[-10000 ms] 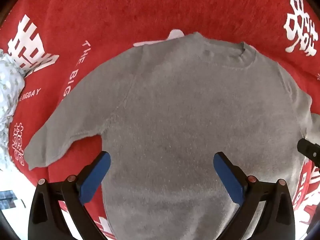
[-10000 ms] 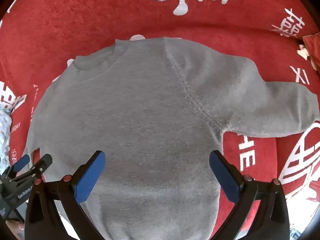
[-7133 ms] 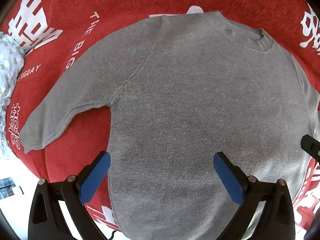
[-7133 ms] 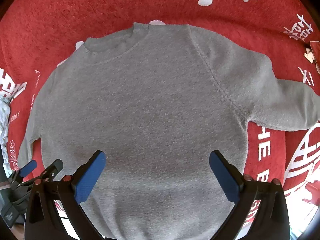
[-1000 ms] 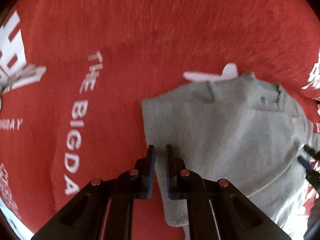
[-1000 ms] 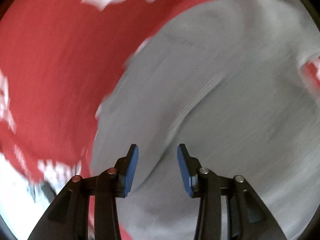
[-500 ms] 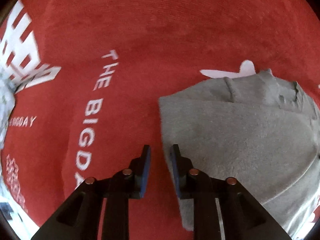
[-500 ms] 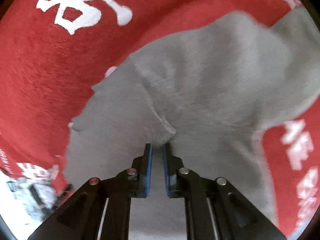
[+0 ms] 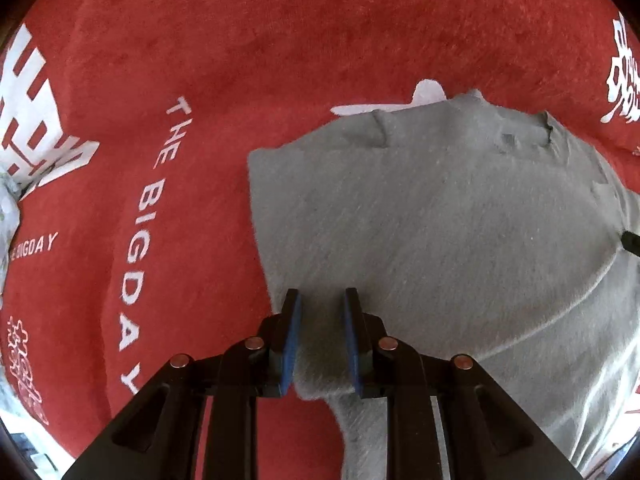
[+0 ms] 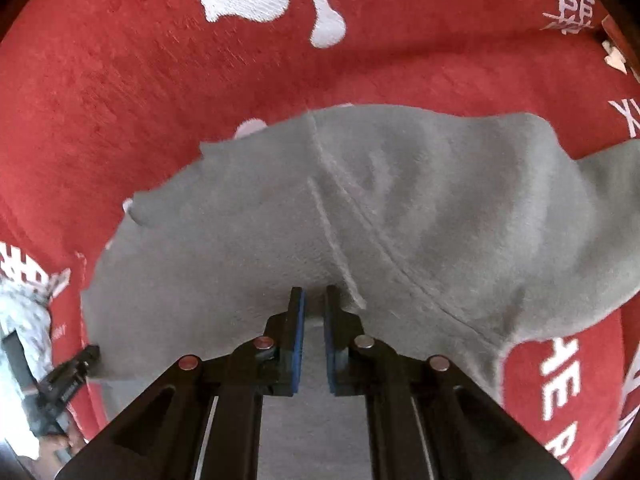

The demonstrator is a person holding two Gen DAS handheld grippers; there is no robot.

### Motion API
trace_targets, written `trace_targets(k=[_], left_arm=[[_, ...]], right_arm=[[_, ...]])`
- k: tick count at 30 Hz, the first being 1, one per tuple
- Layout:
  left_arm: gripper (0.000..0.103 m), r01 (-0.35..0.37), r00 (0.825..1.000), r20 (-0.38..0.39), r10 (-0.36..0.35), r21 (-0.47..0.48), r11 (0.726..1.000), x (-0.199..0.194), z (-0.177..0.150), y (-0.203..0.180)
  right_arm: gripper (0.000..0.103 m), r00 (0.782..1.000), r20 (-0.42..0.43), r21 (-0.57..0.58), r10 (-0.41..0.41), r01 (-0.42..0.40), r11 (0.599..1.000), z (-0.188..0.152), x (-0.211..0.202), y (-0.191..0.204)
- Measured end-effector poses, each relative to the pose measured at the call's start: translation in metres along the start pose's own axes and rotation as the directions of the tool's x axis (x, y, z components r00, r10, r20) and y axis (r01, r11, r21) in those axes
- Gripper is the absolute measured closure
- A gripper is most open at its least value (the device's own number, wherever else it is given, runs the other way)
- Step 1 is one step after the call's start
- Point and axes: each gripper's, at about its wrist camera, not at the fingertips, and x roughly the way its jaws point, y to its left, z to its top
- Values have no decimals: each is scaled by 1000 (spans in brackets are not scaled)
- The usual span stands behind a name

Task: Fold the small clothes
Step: 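Fold the held side edge toward the sweater center and release, then move the right gripper to the other sleeve and grasp its cuff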

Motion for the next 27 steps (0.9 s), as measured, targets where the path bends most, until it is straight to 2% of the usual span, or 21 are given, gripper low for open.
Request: trace_targets(k=[3,7,10,11,12,14,17,18,19,20,22,27], left_arm=[[80,-14,999,-32,14,-2,1000,-2,0,5],[80,-29,998,-52,29,3,1000,-15,-7,-4],[80,-35,998,-52,37,28,999,-23,-15,-18],[80,-43,998,-52,45,44,998,-24,-18,-24],[80,-35,998,-56,38,57,998,-26,-20,-29],[80,35,996,-80,-29,82,996,-31,-26,-44],[77,72,994,-92,-61,125,989,-38,-34,-64],[50,78,994,-90,-66,137,988,-40,-36,-67],[28,79,995,-78,-68,149,986,-44,-38,-73],[1,72,997,-51,-64,157,985,-49,-41,-77],[0,70,998,-10,-69,187,980,-60,-46,-88],[0,97,995,-36,-90,240,966,-65,-55,-114]], right_arm=[[90,999,-39,24,-33,34,999,-7,-6,-10],[90,998,-45,125,36,-31,992,-21,-23,-27],[81,997,-48,158,68,-59,986,-38,-38,-30],[75,996,-49,164,69,-60,985,-45,-42,-29],[68,996,-52,169,72,-63,984,-52,-45,-29],[65,995,-56,185,80,-69,980,-64,-51,-28],[61,993,-62,218,97,-81,972,-83,-55,-26],[58,993,-61,228,101,-85,970,-89,-57,-25],[56,992,-61,235,106,-89,968,-94,-57,-24],[54,992,-61,242,112,-94,966,-100,-58,-22],[49,990,-63,250,124,-104,963,-109,-59,-21],[26,983,-73,277,171,-145,950,-126,-59,-24]])
